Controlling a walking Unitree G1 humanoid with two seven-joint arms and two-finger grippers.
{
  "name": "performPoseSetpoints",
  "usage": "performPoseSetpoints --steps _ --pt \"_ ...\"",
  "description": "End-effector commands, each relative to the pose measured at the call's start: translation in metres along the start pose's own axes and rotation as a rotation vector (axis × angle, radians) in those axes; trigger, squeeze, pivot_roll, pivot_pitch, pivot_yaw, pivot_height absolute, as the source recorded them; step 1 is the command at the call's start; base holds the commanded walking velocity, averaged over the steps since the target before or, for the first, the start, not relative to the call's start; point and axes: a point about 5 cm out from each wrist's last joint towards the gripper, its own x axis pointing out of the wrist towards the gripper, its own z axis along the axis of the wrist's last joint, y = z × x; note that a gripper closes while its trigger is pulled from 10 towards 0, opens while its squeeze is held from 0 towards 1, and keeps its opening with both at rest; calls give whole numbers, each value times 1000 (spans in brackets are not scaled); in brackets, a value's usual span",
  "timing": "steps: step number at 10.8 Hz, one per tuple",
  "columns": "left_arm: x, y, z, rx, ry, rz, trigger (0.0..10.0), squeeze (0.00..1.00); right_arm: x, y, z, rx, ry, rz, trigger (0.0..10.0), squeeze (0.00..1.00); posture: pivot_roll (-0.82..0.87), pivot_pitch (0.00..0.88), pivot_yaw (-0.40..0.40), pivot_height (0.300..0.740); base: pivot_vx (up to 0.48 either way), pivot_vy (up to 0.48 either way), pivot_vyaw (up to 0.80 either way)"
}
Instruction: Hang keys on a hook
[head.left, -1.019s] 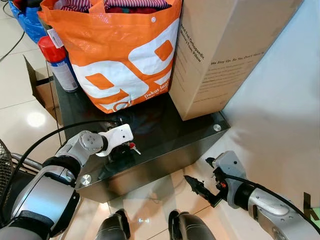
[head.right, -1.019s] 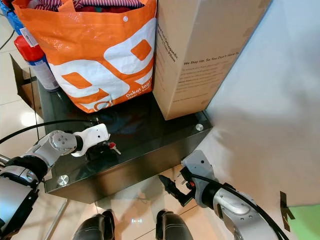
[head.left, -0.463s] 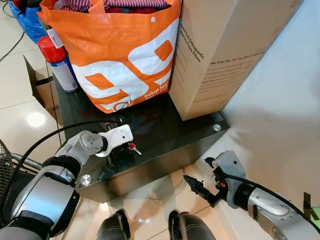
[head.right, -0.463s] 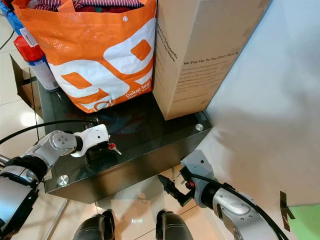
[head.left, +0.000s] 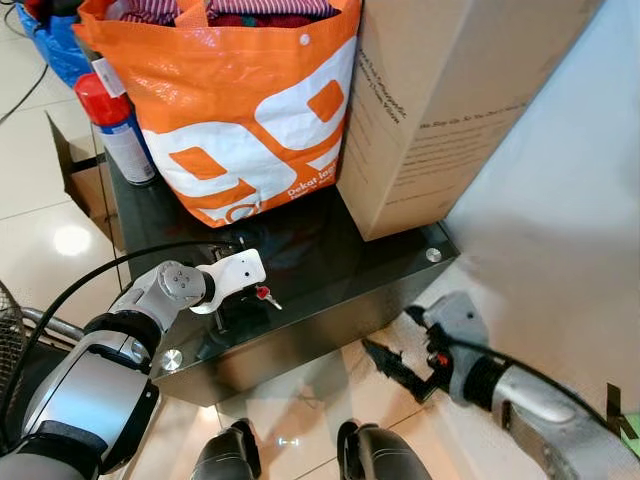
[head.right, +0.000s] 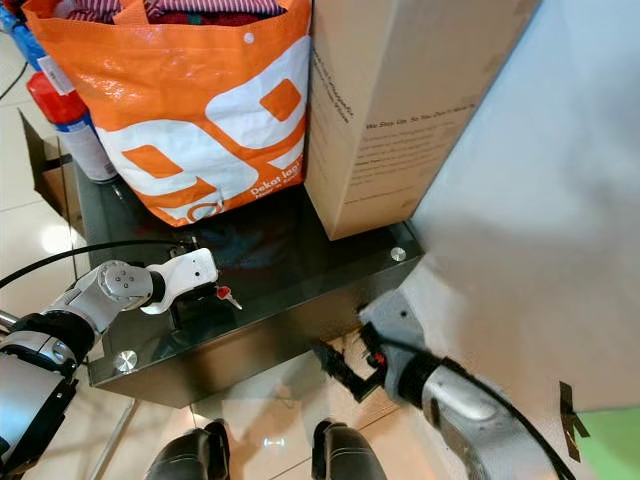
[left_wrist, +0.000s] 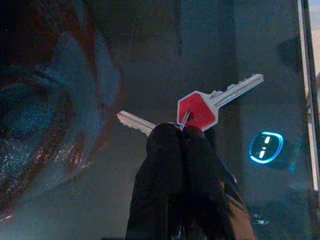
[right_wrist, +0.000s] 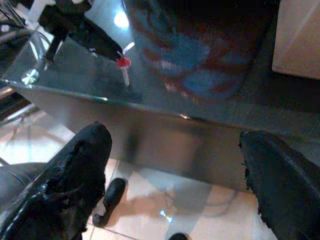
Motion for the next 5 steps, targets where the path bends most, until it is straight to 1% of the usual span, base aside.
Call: performPoseSetpoints --steps 1,3,4,5 --pt "0 -1 -2 0 6 -10 0 0 -3 -4 1 5 -14 0 10000 0 -291 145 -34 740 0 0 0" --pt "-1 4 8 -21 -52 14 0 0 0 -18 4 10 -45 -49 10000 0 -264 86 -21 740 0 0 0" --pt "0 6 15 -40 -106 20 0 0 3 -23 3 33 -72 -97 10000 0 -247 48 -16 740 0 0 0" --pt "-2 11 25 -63 -182 33 0 0 8 -26 4 72 -116 -164 10000 0 -220 6 -13 740 0 0 0"
